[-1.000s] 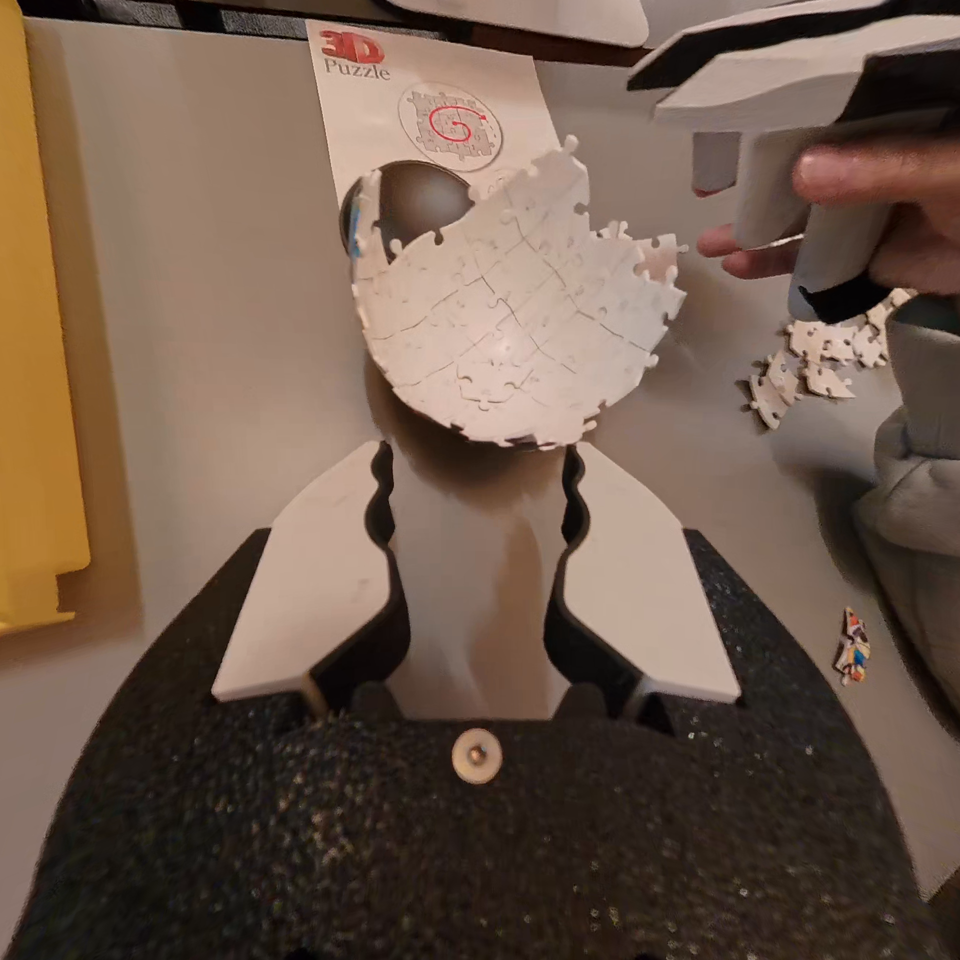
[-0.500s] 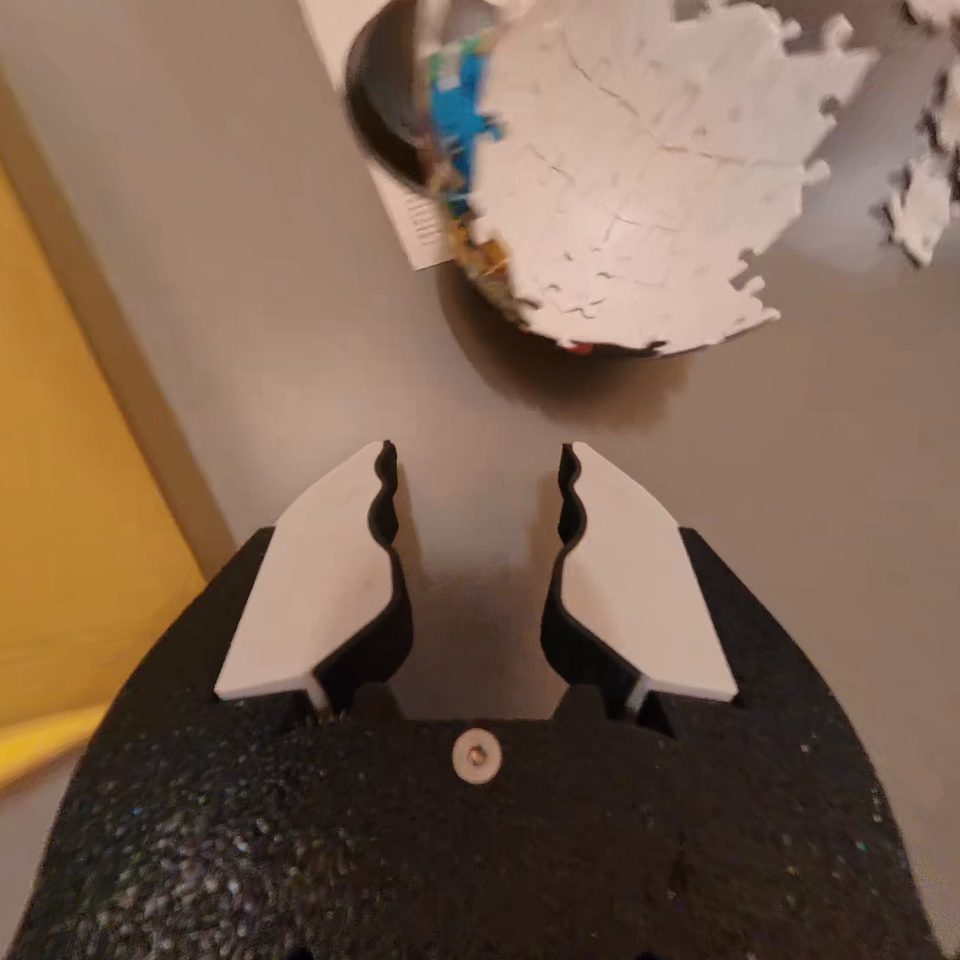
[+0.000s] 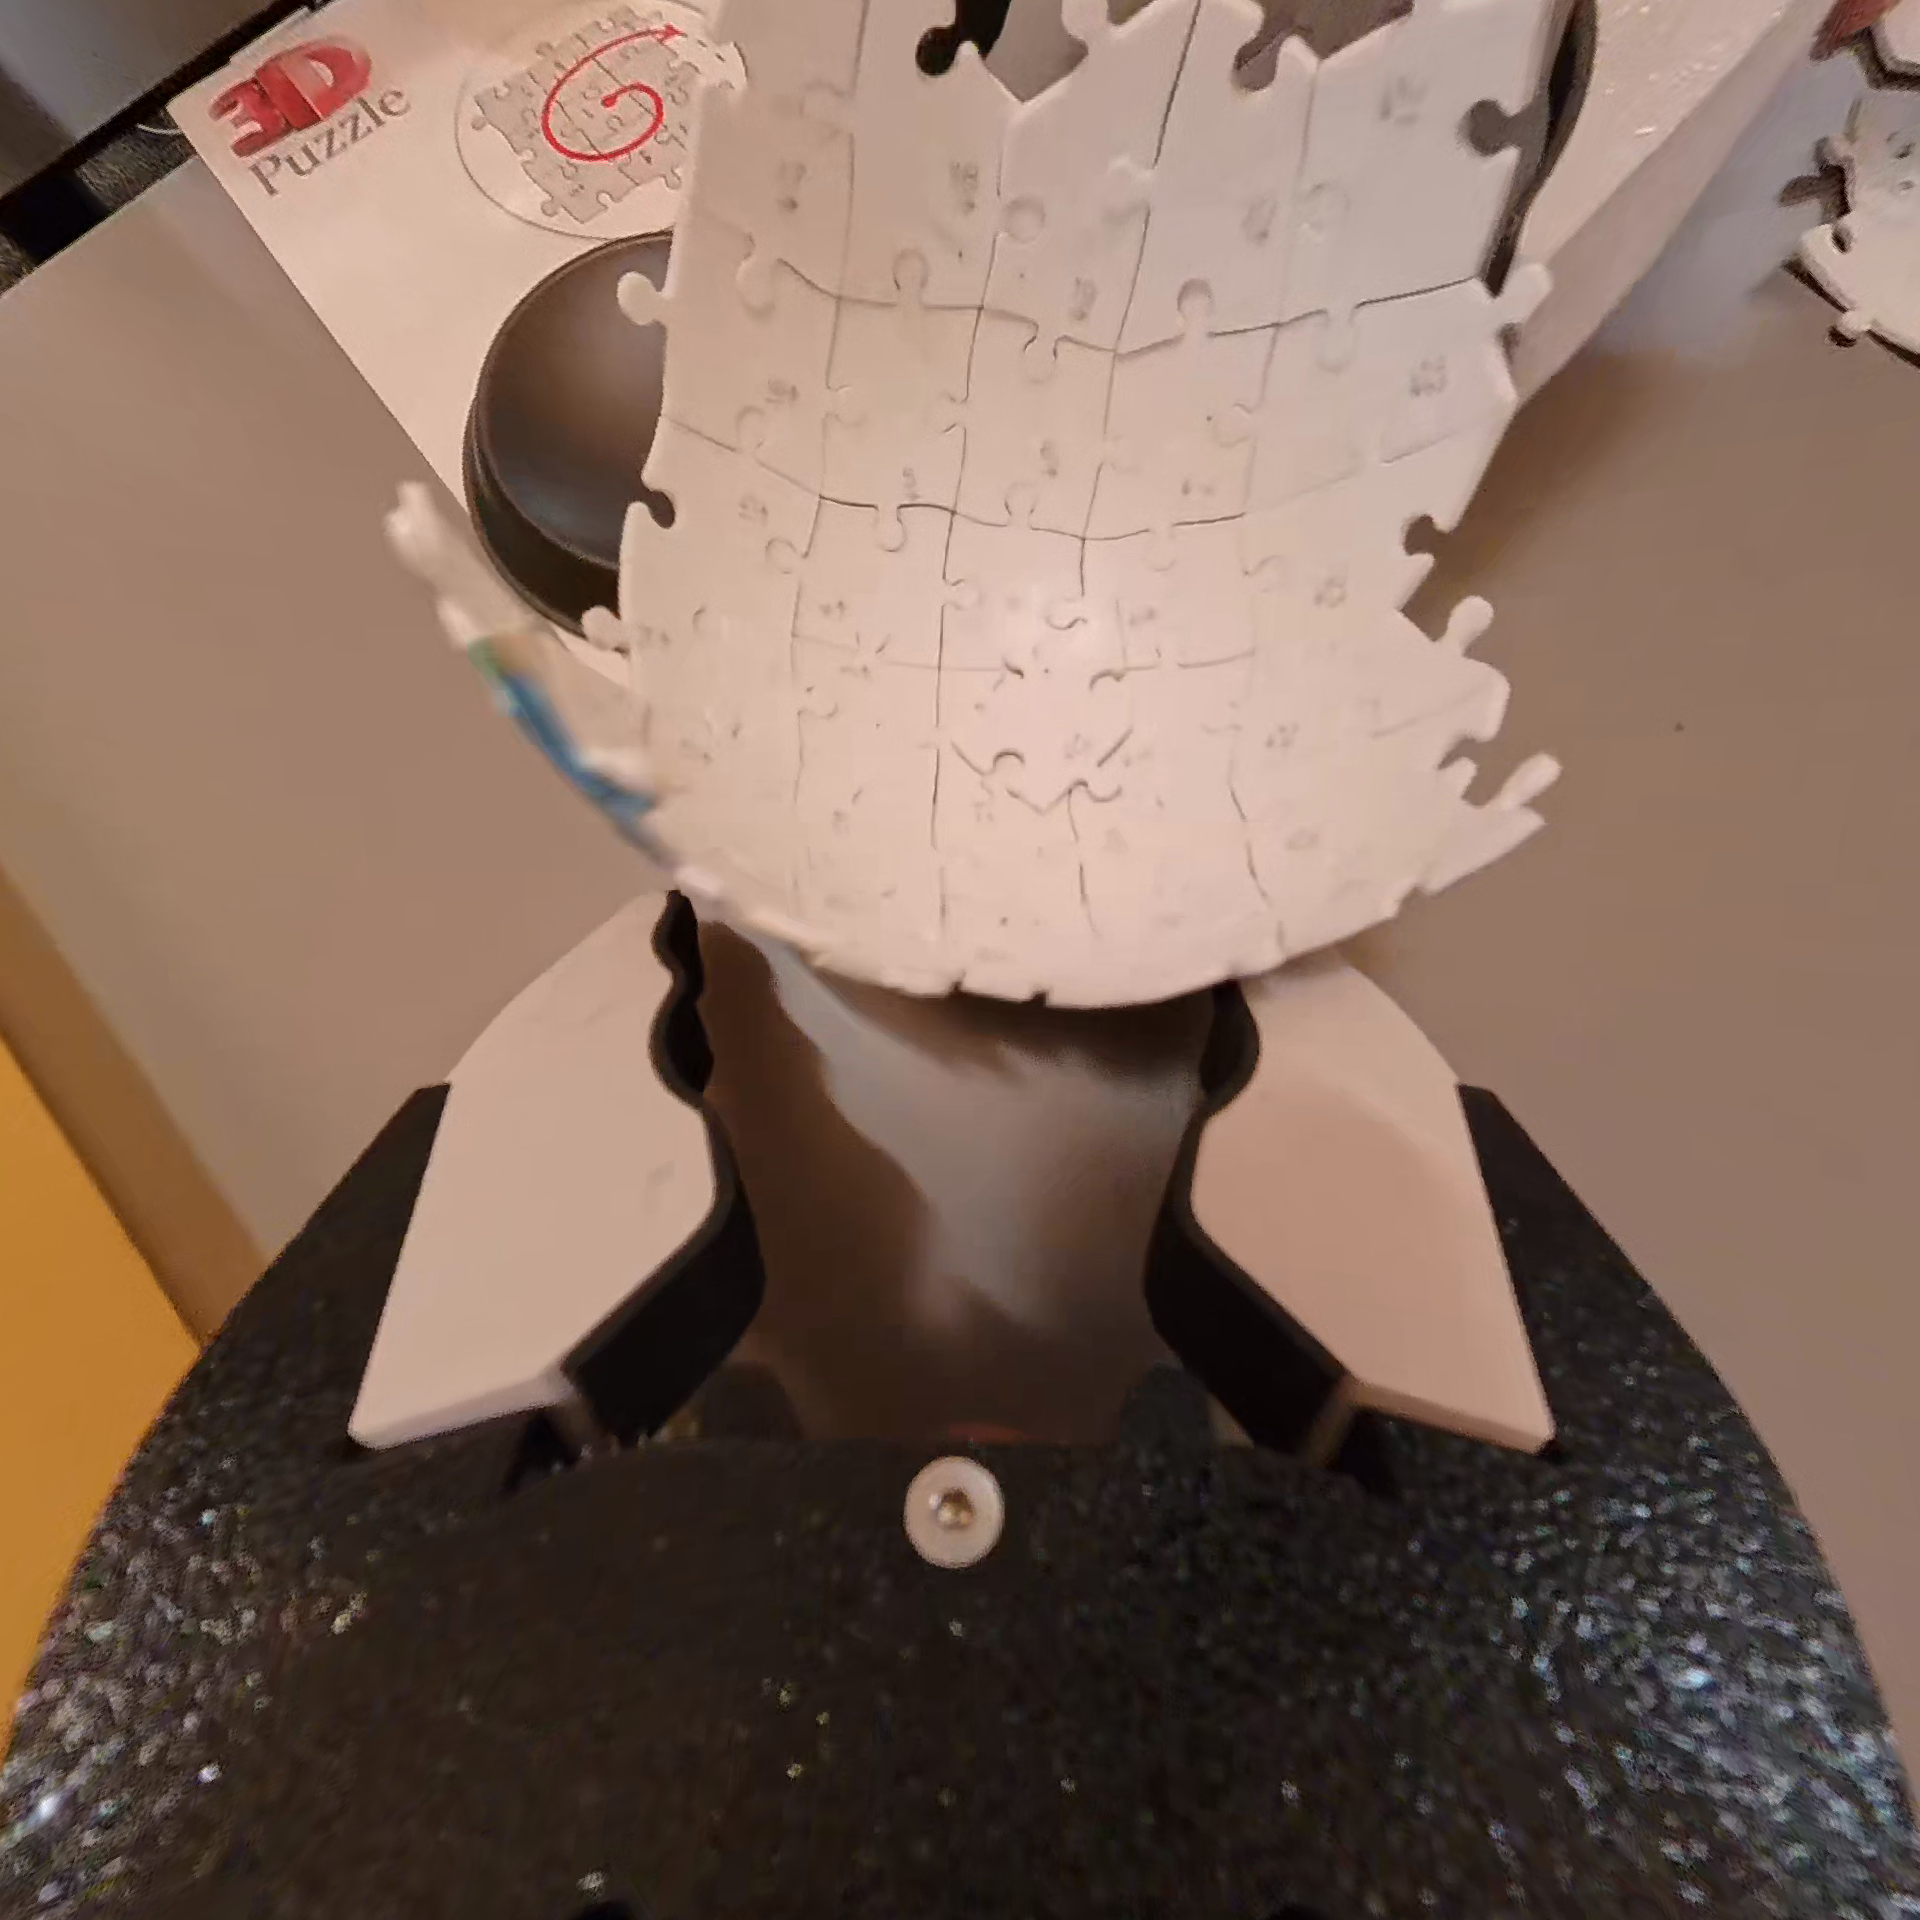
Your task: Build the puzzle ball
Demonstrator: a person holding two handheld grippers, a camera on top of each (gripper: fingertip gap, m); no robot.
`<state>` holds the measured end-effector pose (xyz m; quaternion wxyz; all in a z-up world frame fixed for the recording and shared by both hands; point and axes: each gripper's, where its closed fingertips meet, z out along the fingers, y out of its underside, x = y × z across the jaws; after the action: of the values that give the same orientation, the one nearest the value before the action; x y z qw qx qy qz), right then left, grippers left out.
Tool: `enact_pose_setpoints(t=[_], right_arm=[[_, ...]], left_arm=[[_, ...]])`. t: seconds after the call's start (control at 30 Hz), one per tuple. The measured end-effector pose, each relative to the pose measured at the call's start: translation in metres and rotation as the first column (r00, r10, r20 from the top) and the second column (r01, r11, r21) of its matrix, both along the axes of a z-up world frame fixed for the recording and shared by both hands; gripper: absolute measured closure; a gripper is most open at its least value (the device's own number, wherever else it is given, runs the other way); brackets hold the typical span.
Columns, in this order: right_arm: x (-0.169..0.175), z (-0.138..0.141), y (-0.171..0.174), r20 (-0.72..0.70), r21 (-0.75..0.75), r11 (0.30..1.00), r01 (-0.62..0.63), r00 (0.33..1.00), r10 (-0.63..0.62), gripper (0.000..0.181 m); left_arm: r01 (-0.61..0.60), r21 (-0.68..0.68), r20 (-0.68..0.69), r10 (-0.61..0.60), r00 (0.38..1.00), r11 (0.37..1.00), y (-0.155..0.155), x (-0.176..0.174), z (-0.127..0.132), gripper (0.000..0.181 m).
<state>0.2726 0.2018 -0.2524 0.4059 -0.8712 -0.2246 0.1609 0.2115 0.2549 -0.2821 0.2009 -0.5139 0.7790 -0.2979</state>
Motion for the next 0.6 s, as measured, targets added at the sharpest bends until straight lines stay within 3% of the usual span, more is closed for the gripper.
enact_pose_setpoints(t=[0.03,0.2,0.4,0.6], right_arm=[[-0.004,0.000,0.002,-0.010,-0.003,1.000,-0.015,1.000,0.015,0.081],[-0.010,0.001,0.007,0.022,0.045,0.998,-0.044,0.999,0.043,0.078],[-0.013,0.006,0.010,0.116,0.135,0.990,-0.041,0.993,0.025,0.077],[-0.013,0.019,0.010,0.309,0.288,0.956,-0.054,0.950,-0.040,0.076]], left_arm=[[0.001,-0.003,0.002,-0.001,1.000,1.000,-0.002,0.001,-0.001,0.088],[0.025,0.042,0.115,-0.030,0.993,0.999,-0.005,0.011,0.006,0.092],[0.034,0.072,0.153,-0.045,0.987,0.997,-0.004,0.014,0.009,0.086],[0.019,0.257,0.301,-0.098,0.949,0.966,0.002,0.018,0.025,0.086]])
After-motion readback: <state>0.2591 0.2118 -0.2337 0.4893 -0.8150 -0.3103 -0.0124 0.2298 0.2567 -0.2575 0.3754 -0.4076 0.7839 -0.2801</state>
